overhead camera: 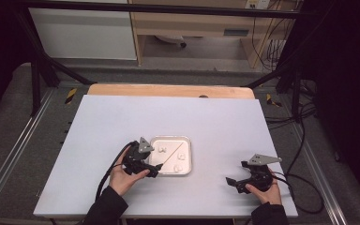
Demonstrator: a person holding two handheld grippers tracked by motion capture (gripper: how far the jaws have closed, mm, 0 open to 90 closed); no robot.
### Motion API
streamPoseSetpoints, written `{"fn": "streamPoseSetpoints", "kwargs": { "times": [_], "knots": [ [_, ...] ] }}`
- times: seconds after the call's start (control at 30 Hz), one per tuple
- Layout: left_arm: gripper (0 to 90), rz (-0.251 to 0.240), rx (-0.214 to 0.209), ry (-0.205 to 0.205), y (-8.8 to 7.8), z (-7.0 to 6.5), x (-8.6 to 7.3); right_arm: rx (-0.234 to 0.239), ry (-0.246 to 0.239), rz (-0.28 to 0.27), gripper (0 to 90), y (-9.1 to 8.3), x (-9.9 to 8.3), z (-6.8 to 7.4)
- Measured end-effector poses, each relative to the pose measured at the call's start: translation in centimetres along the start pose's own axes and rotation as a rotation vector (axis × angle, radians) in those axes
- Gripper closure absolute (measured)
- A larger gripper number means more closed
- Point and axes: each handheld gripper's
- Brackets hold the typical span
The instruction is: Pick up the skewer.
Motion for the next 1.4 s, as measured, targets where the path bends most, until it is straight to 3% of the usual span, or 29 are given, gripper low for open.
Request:
{"fn": "streamPoseSetpoints", "kwargs": {
  "times": [0.33,0.8,1.4],
  "knots": [
    [38.2,0.024,-0.022,-0.025,1.5,-0.8,0.4,0.0,0.005,0.002,0.7,0.1,0.0,0.0],
    [69.7,0.037,-0.043,-0.025,2.7,-1.6,0.4,0.003,0.005,0.0,0.7,0.1,0.0,0.1],
    [85.3,0.04,-0.004,-0.043,3.2,-2.1,0.4,0.003,0.002,-0.001,0.8,0.0,0.0,0.0]
  ]
}}
Point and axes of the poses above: each handheld gripper's, and its own axes: y roughly forward along the jaws, x roughly out of its top, z roughly to its left, and after that the axes turned 1 degree about -z, right-handed
